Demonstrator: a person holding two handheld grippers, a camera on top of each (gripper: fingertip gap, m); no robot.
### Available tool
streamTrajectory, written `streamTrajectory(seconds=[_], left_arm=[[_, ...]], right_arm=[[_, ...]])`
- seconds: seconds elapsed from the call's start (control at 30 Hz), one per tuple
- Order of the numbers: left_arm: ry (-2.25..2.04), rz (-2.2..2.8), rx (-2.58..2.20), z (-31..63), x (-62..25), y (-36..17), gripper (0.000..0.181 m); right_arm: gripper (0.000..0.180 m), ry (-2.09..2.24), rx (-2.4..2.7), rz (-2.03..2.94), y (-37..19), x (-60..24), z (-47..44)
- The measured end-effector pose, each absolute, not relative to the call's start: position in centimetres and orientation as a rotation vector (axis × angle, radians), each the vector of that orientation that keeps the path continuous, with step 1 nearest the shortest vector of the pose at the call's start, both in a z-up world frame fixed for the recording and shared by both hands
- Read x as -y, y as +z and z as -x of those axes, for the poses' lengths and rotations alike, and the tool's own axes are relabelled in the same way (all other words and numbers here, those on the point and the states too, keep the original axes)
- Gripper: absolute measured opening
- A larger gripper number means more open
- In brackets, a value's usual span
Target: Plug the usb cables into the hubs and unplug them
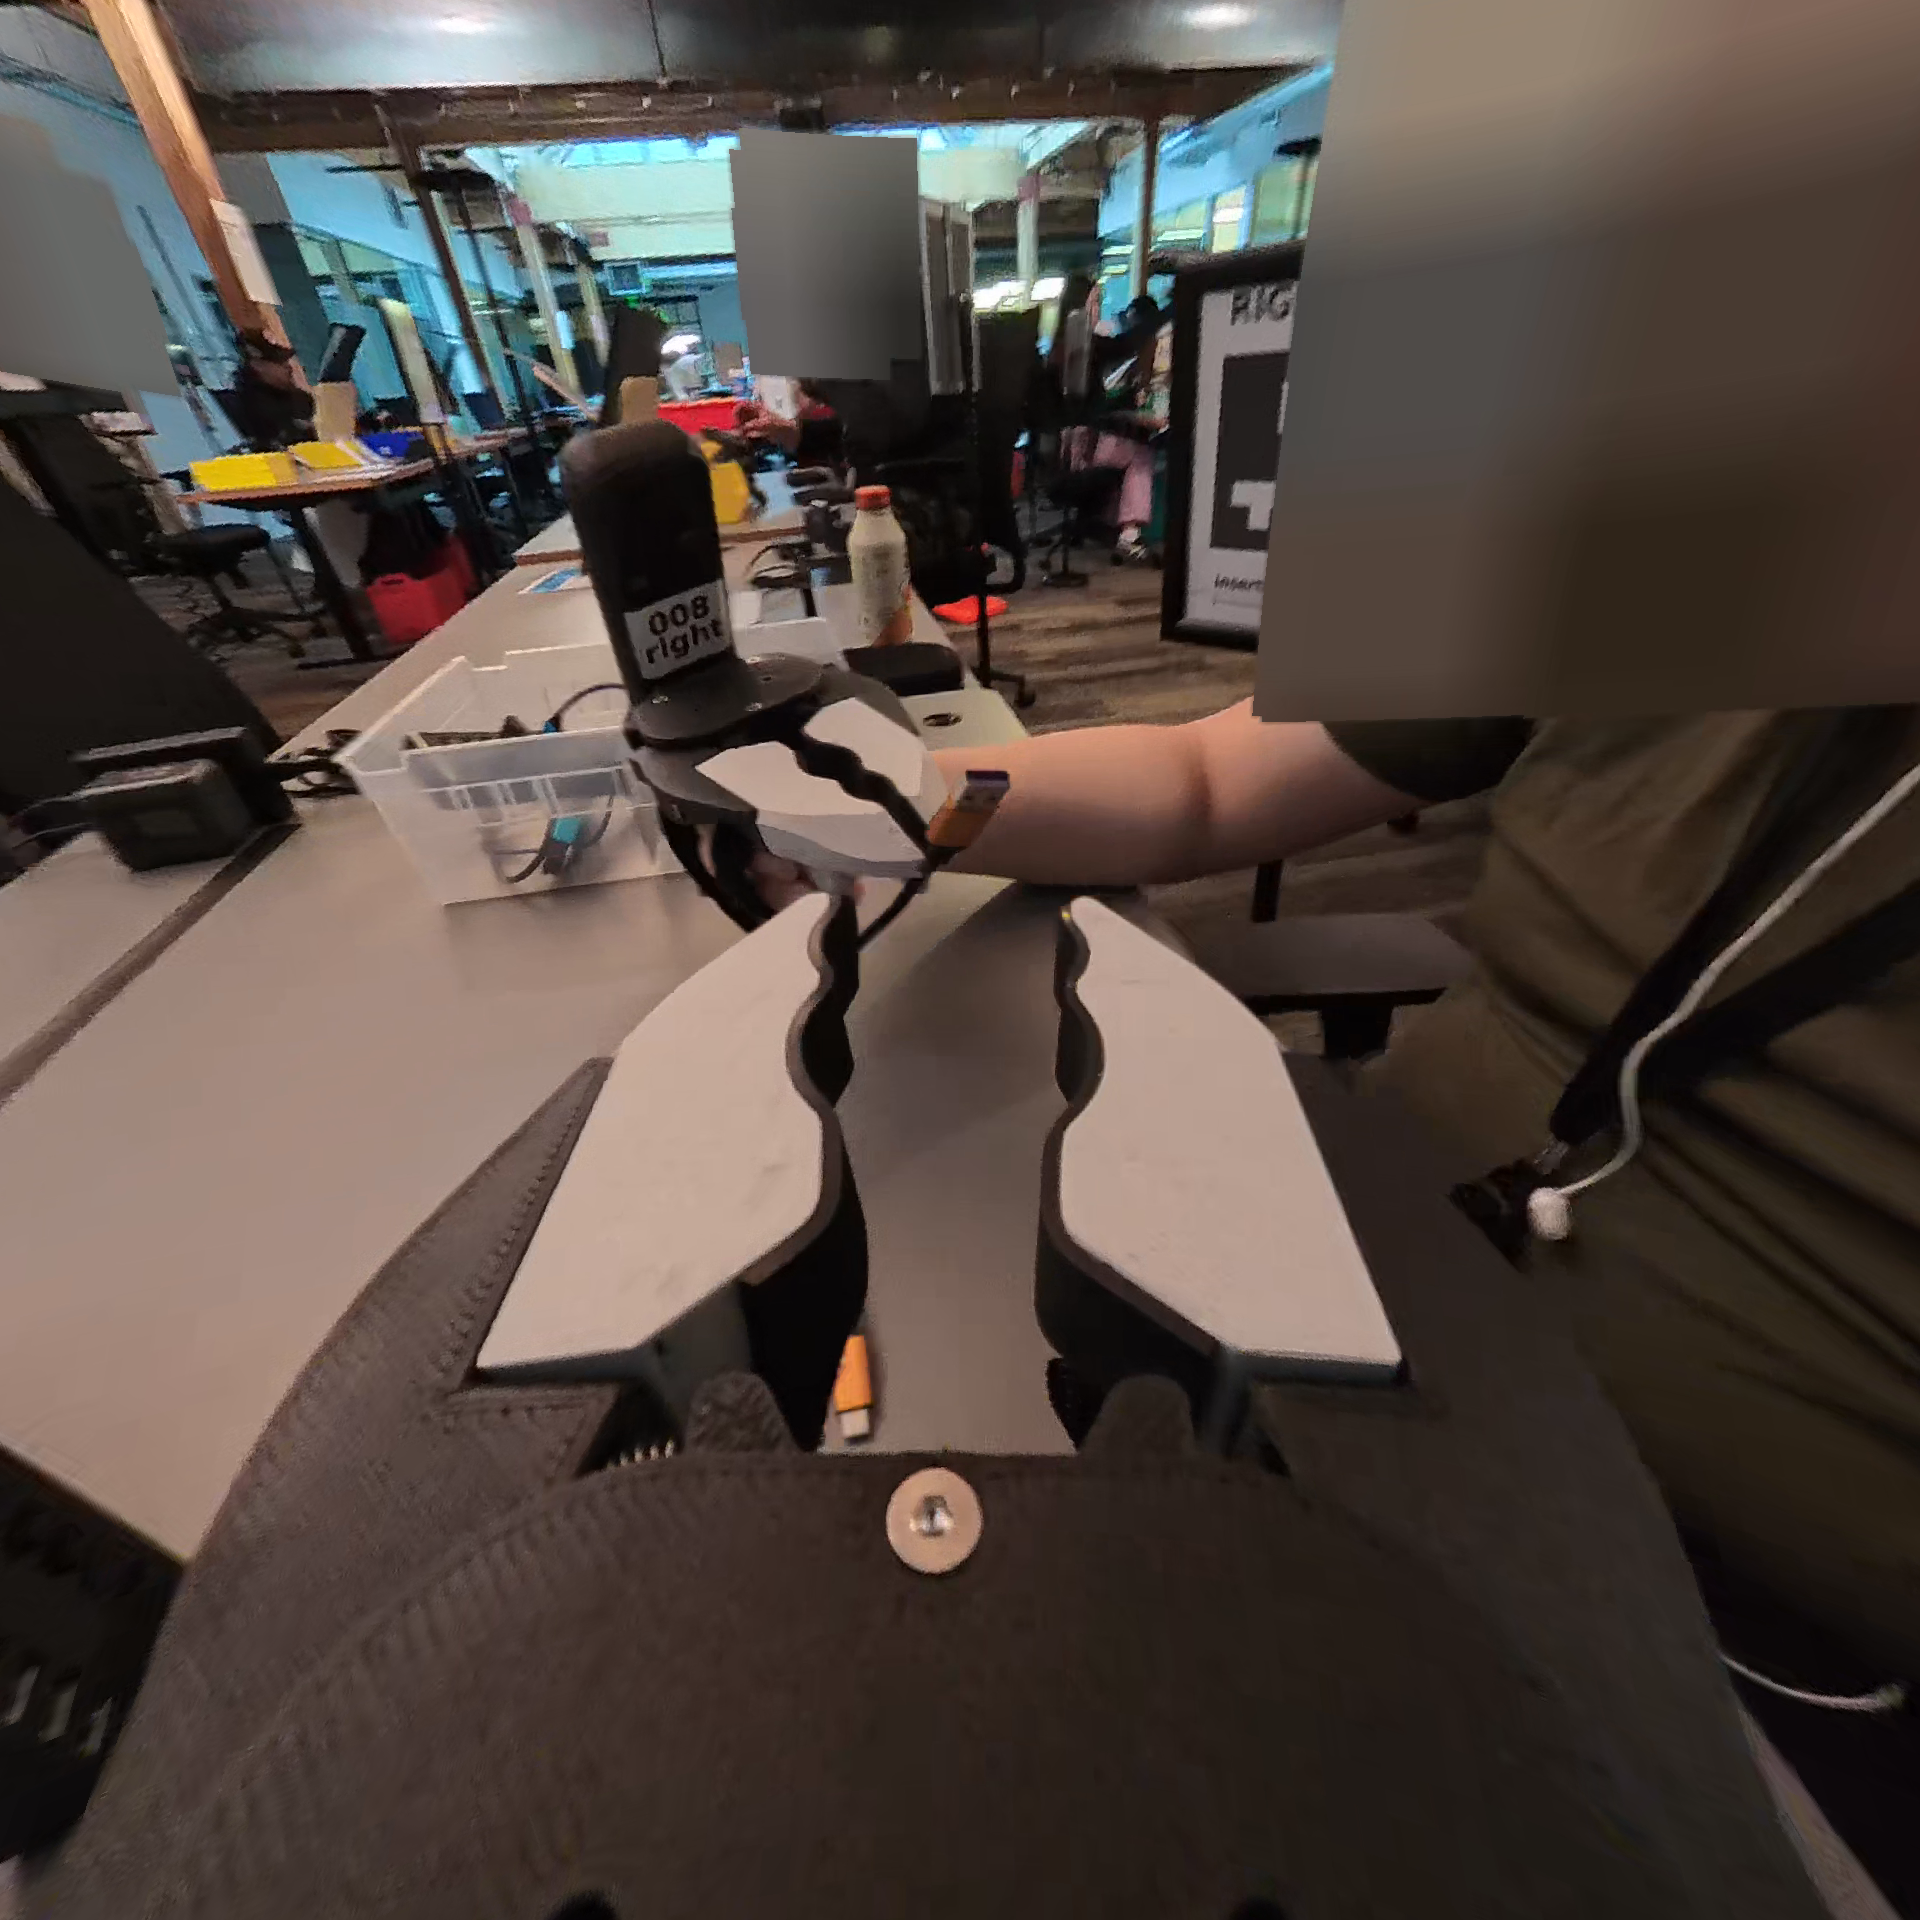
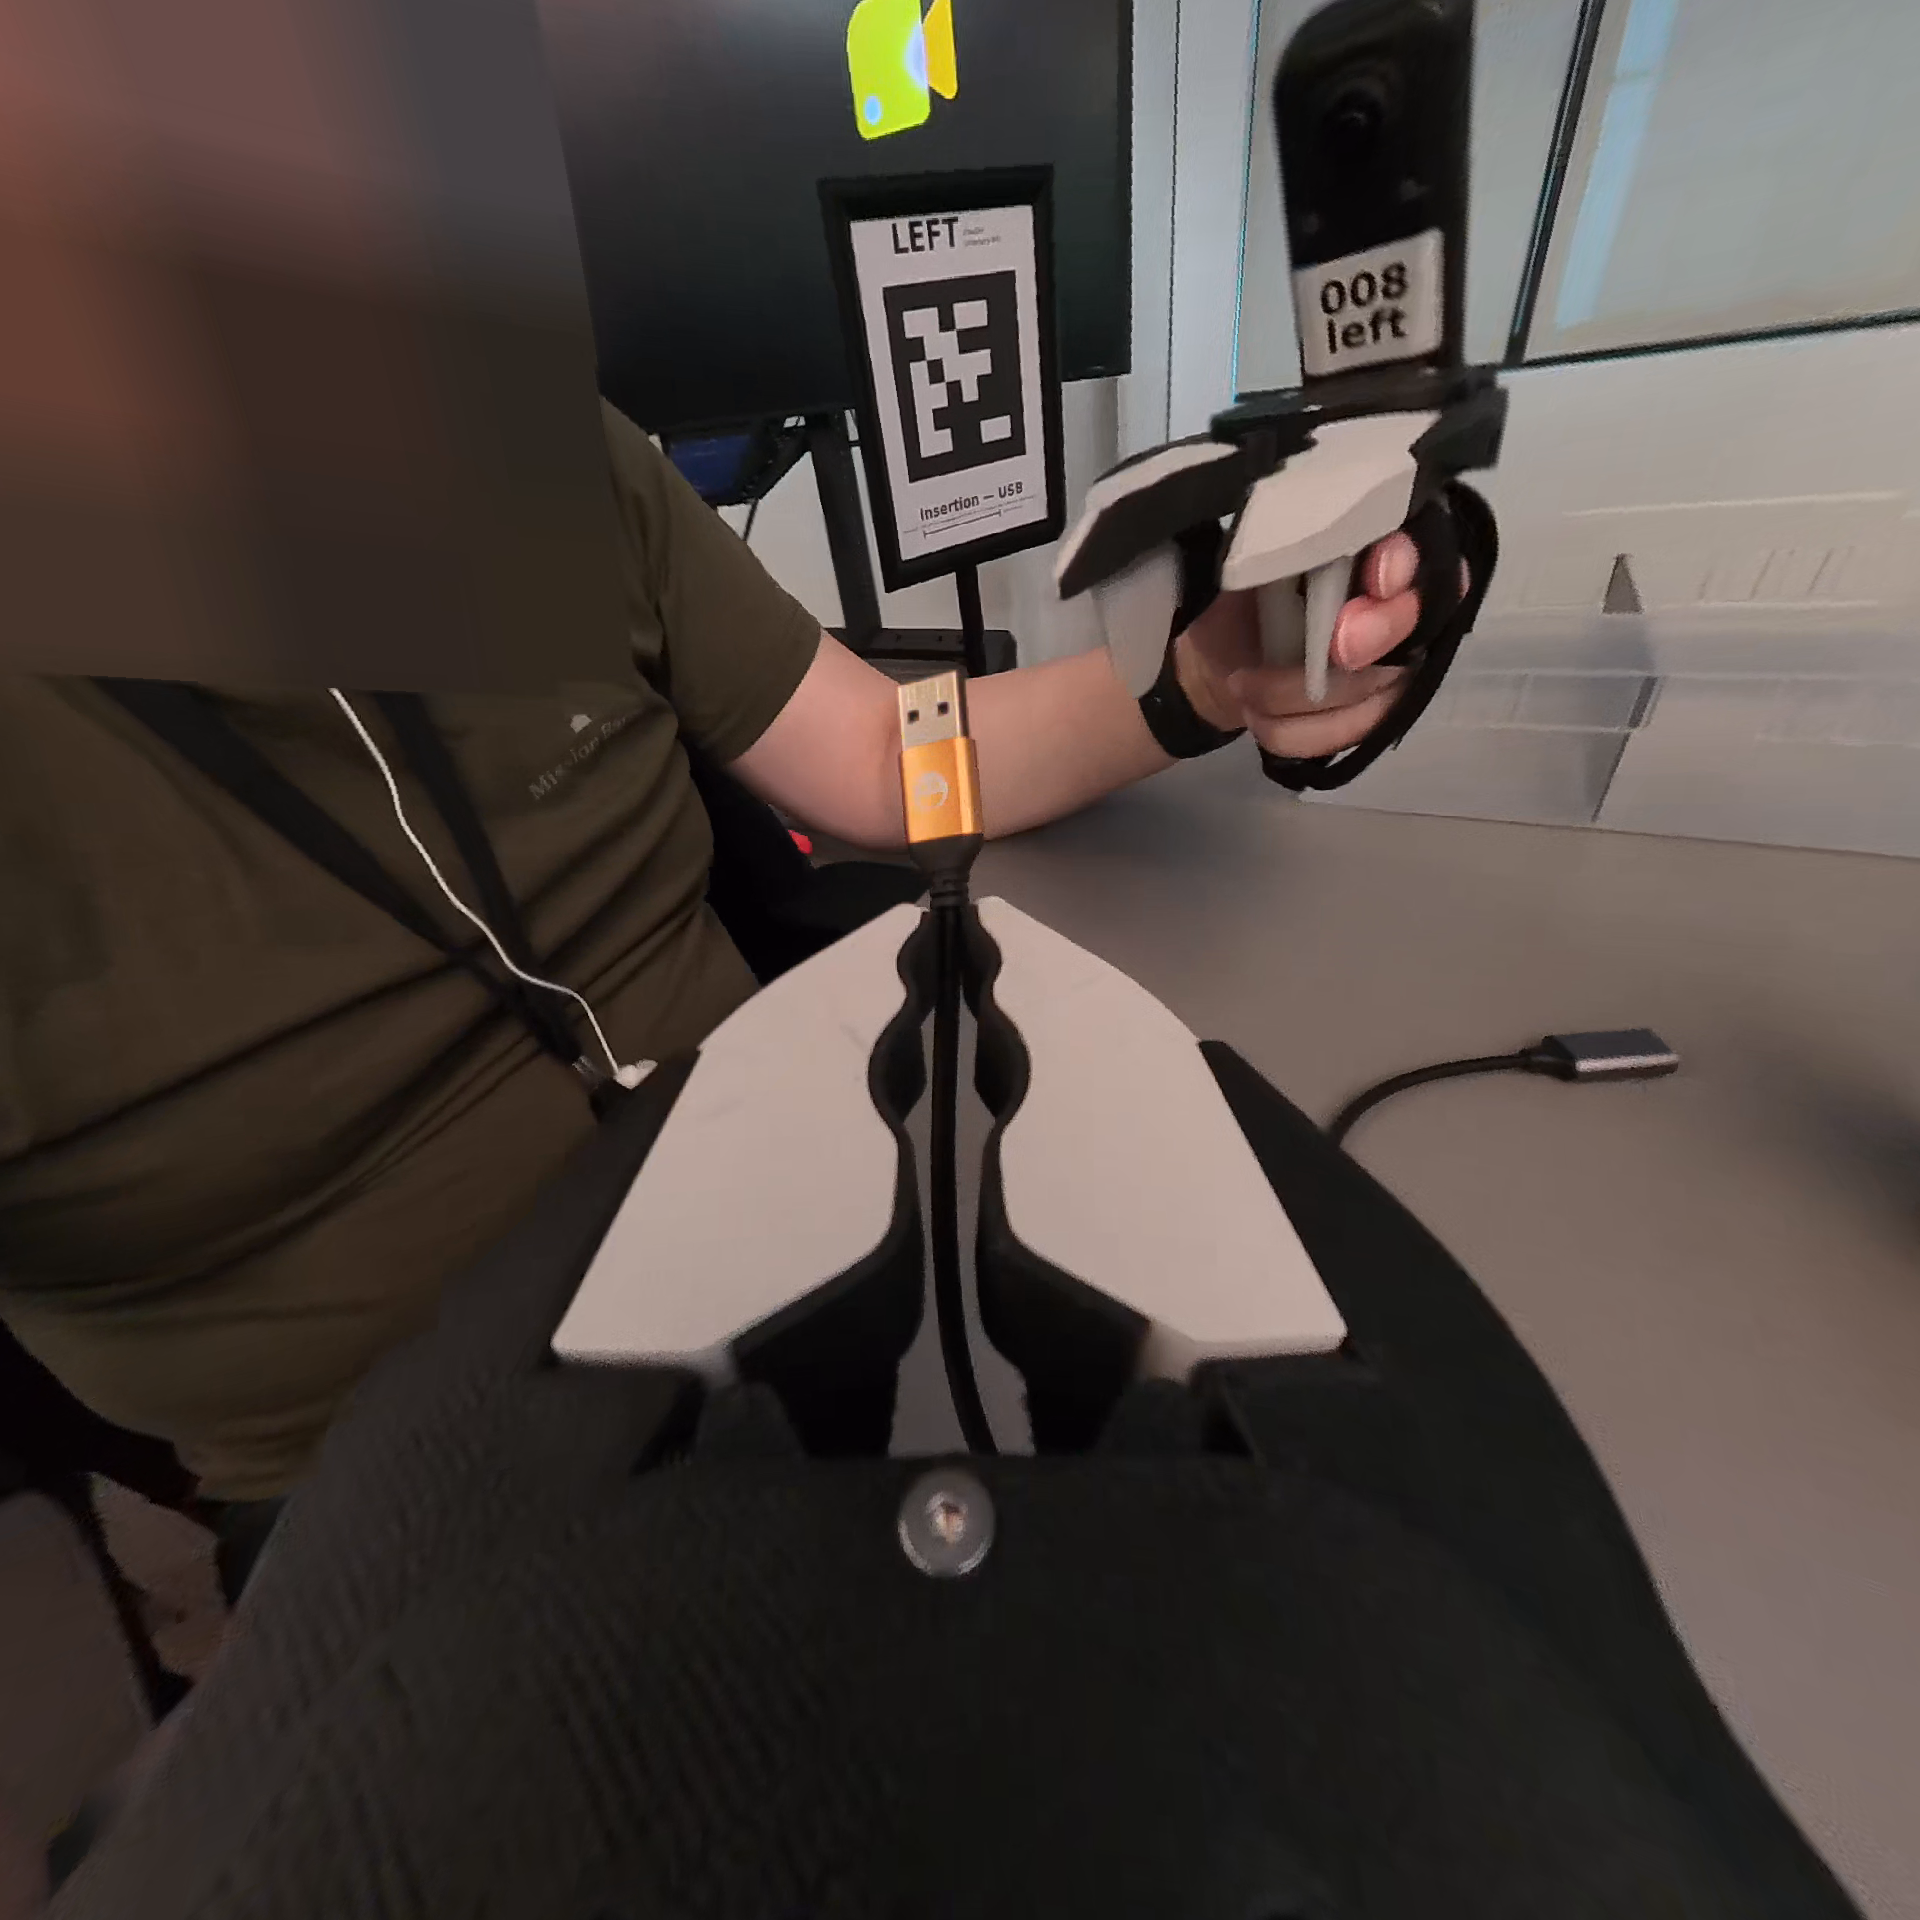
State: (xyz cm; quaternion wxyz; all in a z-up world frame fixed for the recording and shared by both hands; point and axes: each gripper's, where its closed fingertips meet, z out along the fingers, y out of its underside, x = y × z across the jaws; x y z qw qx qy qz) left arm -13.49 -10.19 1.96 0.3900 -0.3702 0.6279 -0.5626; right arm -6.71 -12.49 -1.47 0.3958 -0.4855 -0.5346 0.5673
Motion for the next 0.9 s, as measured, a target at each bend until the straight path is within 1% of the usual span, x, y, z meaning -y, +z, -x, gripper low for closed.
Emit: streamTrajectory(seconds=[0.2, 0.27, 0.4, 0.53, 0.63, 0.7, 0.8, 0.83, 0.9], left_arm=[[-1.079, 0.899, -1.649, 10.8, 10.4, -0.1, 0.035], [-1.033, 0.869, -1.637, 10.1, 10.9, 0.0, 0.034], [-1.011, 0.822, -1.642, 9.1, 12.3, -0.1, 0.034], [-0.998, 0.871, -1.594, 7.8, 12.5, -0.1, 0.038], [-1.067, 0.942, -1.586, 7.4, 12.6, -0.4, 0.044], [-1.075, 0.946, -1.593, 7.4, 12.6, -0.6, 0.039], [-1.059, 0.937, -1.601, 7.3, 12.6, -1.0, 0.024], [-1.093, 0.983, -1.611, 7.2, 12.6, -1.3, 0.024], [-1.154, 1.114, -1.58, 6.8, 11.8, -1.7, 0.036]], right_arm=[[0.004, 1.618, 1.285, 1.329, -2.0, 12.1, 7.2], [0.004, 1.677, 1.269, 1.335, -2.0, 12.1, 7.1], [0.004, 1.803, 1.251, 1.302, -1.8, 12.4, 6.6], [0.004, 1.79, 1.27, 1.302, -2.4, 12.4, 6.7], [0.004, 1.758, 1.299, 1.293, -2.7, 12.6, 6.9], [0.004, 1.734, 1.306, 1.314, -3.0, 12.5, 7.1], [0.004, 1.697, 1.312, 1.371, -3.8, 12.1, 7.2], [0.004, 1.682, 1.315, 1.387, -4.1, 11.9, 7.3], [0.004, 1.645, 1.316, 1.407, -4.5, 11.6, 7.3]])
